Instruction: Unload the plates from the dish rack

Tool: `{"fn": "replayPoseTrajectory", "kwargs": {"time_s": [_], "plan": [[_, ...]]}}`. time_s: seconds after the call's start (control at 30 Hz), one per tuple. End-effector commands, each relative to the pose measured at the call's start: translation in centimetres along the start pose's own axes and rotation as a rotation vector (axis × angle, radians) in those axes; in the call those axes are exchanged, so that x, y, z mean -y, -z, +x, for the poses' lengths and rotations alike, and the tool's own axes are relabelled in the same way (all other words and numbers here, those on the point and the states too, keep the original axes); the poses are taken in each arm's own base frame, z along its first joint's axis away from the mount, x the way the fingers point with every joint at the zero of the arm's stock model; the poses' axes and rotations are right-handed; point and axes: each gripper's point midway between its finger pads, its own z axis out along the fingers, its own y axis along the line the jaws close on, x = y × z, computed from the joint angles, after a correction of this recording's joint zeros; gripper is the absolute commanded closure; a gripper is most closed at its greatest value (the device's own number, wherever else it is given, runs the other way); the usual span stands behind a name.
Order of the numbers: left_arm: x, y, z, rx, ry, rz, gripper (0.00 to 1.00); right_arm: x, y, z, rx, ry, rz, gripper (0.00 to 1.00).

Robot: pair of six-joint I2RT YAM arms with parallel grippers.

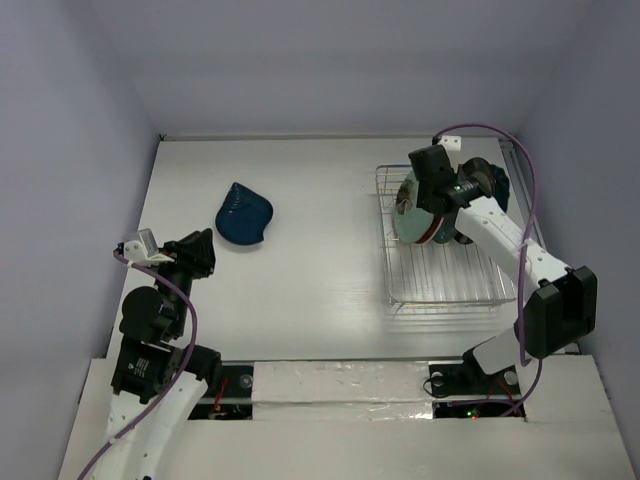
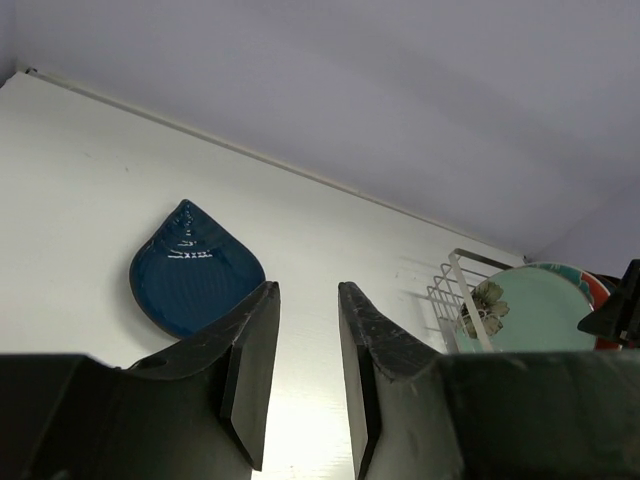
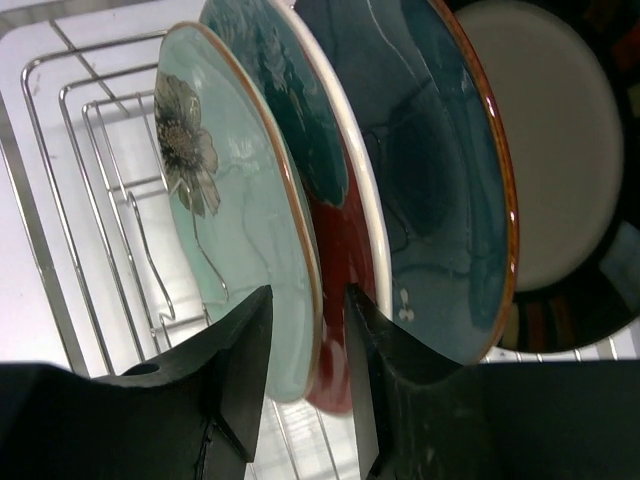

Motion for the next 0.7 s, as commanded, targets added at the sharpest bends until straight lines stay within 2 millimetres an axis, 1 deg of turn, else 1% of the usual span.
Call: {"fn": "replayPoseTrajectory", "kwargs": {"time_s": [0.0,0.03,0.1,0.13,0.17,0.2,0.3,0.37,0.4,0.43,0.53,0.57,0.6,0.63,0.67], "plan": [[0.5,-0.3,-0.3,0.013,0.003,0.017,0.73,0.6,-1.4,-1.6,0.050,-0.043,0.013,0.60],[0.5,-0.3,-0.5,0.017,0.005,0.019,0.72,0.8,-2.0,-1.2,0.047,-0.048,0.019,0.61],[0.5,-0.3,-0.5,0.017,0.004,0.019,0.72,0.4,-3.1,-1.1,0.053,-0.066,0.011,0.62],[0.5,-0.2,-0.5,0.017,0.006,0.019,0.71,0.5,-3.5,-1.2,0.060,-0.081,0.013,0.63],[0.5,-0.2,-0.4,0.017,0.006,0.019,0.71,0.3,-3.9,-0.6,0.057,-0.078,0.010,0.64],[0.6,-0.2,-0.5,0.019,0.006,0.020,0.70,0.0,-4.4,-0.8,0.064,-0.095,-0.008,0.64],[0.5,-0.3,-0.4,0.017,0.004,0.019,0.68,-0.7,-5.0,-0.6,0.069,-0.097,-0.028,0.67],[0.5,-0.3,-0.5,0.018,0.004,0.020,0.67,-0.7,-5.2,-0.5,0.061,-0.090,-0.020,0.73],[0.5,-0.3,-0.4,0.017,0.002,0.019,0.67,-0.5,-5.1,-0.7,0.065,-0.089,-0.016,0.76],[0.5,-0.2,-0.5,0.019,0.005,0.020,0.67,-0.3,-4.6,-1.1,0.077,-0.094,-0.015,0.83],[0.5,-0.2,-0.5,0.021,0.005,0.021,0.66,0.5,-3.5,-2.3,0.109,-0.102,-0.006,0.91],[0.5,-0.2,-0.5,0.021,0.005,0.021,0.66,0.8,-2.8,-3.0,0.130,-0.104,-0.012,0.96],[0.6,-0.2,-0.6,0.023,0.004,0.022,0.66,1.0,-2.5,-3.3,0.136,-0.103,-0.012,0.98],[0.5,-0.2,-0.5,0.022,0.006,0.022,0.65,1.2,-1.9,-4.2,0.152,-0.104,-0.015,1.00],[0.6,-0.2,-0.6,0.023,0.004,0.022,0.65,1.3,-1.5,-4.7,0.159,-0.103,-0.018,1.00]]}}
